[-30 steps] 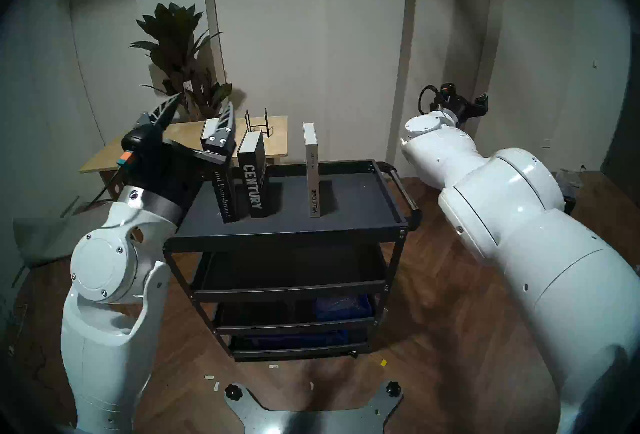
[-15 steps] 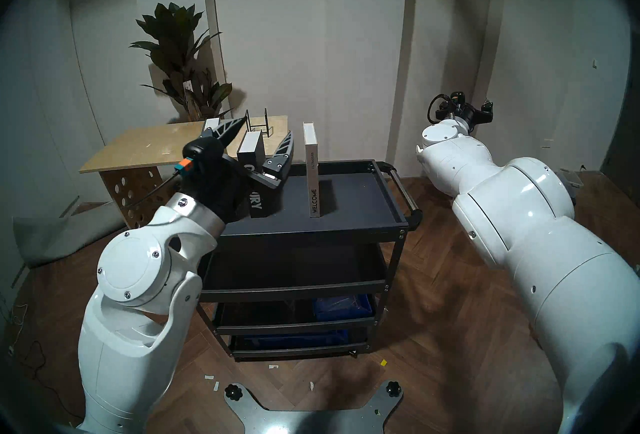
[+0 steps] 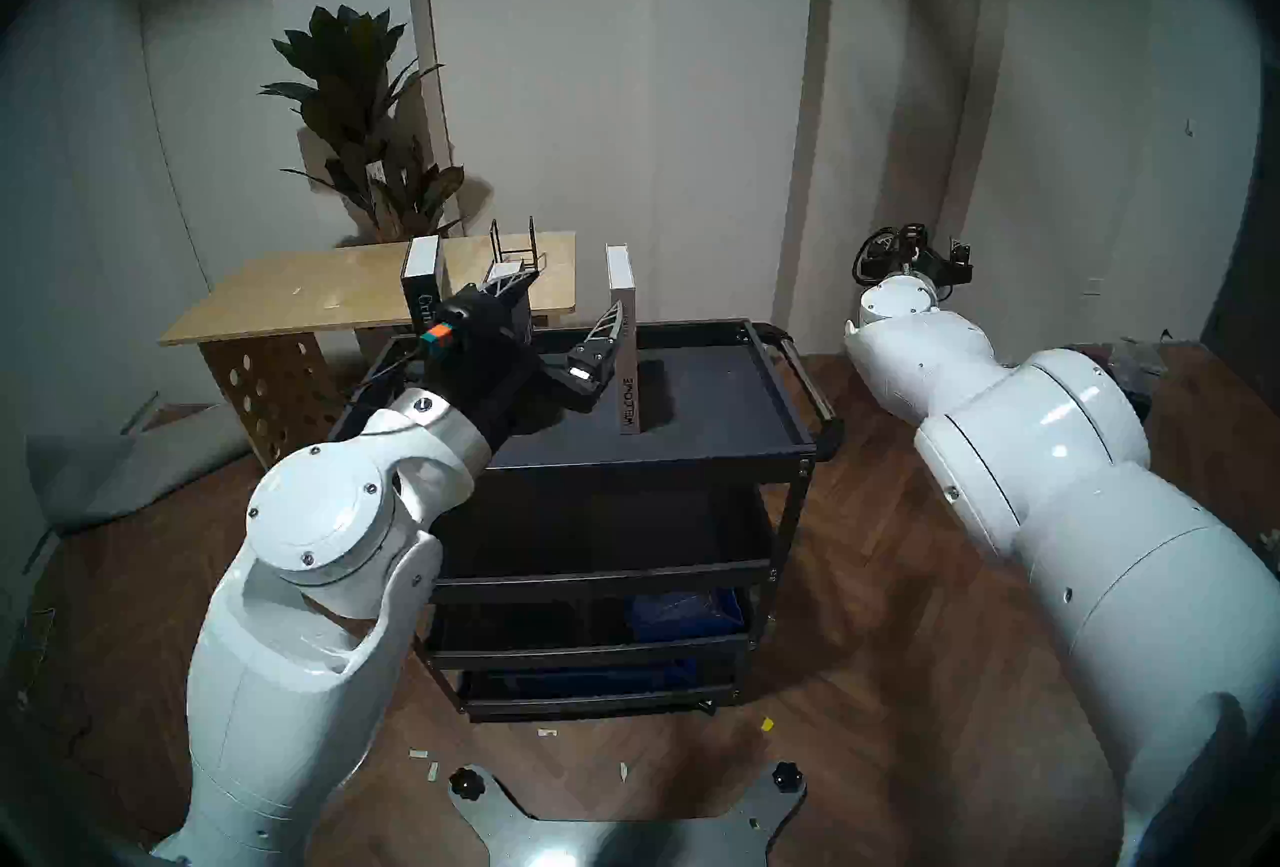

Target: Sort the books onto the shelf by size, largest to the left

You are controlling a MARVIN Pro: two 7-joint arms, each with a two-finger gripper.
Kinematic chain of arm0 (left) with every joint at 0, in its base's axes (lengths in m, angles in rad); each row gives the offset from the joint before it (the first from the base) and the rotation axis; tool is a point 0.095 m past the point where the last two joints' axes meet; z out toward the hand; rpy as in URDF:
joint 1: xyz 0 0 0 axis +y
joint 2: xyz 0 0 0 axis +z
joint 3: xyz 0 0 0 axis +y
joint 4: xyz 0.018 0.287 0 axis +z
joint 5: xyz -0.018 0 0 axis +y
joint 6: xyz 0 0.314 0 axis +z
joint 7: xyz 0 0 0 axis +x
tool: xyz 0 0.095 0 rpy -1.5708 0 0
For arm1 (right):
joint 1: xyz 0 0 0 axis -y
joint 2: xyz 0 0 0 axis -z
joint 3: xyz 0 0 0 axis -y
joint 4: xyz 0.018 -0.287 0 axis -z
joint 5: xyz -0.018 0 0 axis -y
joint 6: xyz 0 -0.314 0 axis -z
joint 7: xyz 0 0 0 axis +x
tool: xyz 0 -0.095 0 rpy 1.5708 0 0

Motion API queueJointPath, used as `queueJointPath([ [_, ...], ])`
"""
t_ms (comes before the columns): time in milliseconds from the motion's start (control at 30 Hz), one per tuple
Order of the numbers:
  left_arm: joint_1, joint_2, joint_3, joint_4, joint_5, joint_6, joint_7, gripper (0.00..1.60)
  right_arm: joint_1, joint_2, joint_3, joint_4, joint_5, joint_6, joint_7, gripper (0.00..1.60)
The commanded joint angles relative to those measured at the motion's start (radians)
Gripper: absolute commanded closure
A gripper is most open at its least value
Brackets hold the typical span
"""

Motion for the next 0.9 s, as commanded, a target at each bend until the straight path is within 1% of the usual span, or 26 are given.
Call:
queueJointPath([
  [0, -0.059, -0.02, 0.004, 0.005, 0.007, 0.02, 0.004, 0.0, 0.033, 0.012, 0.006, -0.048, 0.009, -0.038, 0.079, 0.0],
  [33, -0.063, -0.021, 0.005, 0.01, 0.008, 0.024, 0.004, 0.0, 0.031, 0.011, 0.003, -0.052, 0.005, -0.044, 0.087, 0.0],
  [133, -0.082, -0.03, 0.008, 0.036, 0.018, 0.046, 0.008, 0.0, 0.026, 0.023, 0.009, -0.068, 0.016, -0.057, 0.144, 0.0],
  [167, -0.082, -0.03, 0.008, 0.036, 0.018, 0.046, 0.008, 0.0, 0.026, 0.023, 0.009, -0.068, 0.016, -0.057, 0.144, 0.0],
  [200, -0.09, -0.034, 0.007, 0.049, 0.027, 0.052, 0.016, 0.0, 0.023, 0.029, 0.011, -0.075, 0.02, -0.062, 0.169, 0.0],
  [333, -0.1, -0.044, 0.009, 0.079, 0.041, 0.065, 0.036, 0.0, 0.018, 0.04, 0.015, -0.087, 0.028, -0.071, 0.218, 0.0],
  [367, -0.097, -0.044, 0.012, 0.085, 0.043, 0.068, 0.038, 0.0, 0.013, 0.04, 0.026, -0.092, 0.041, -0.079, 0.236, 0.0],
  [433, -0.099, -0.051, 0.022, 0.108, 0.051, 0.077, 0.049, 0.0, -0.015, 0.041, 0.032, -0.092, 0.054, -0.079, 0.277, 0.0],
  [467, -0.099, -0.051, 0.022, 0.108, 0.051, 0.077, 0.049, 0.0, -0.015, 0.041, 0.032, -0.092, 0.054, -0.079, 0.277, 0.0],
  [600, -0.101, -0.056, 0.03, 0.128, 0.06, 0.086, 0.06, 0.0, -0.038, 0.037, 0.05, -0.094, 0.078, -0.077, 0.326, 0.0],
  [867, -0.109, -0.07, 0.04, 0.156, 0.086, 0.104, 0.102, 0.0, -0.078, 0.042, 0.08, -0.11, 0.12, -0.071, 0.452, 0.0],
])
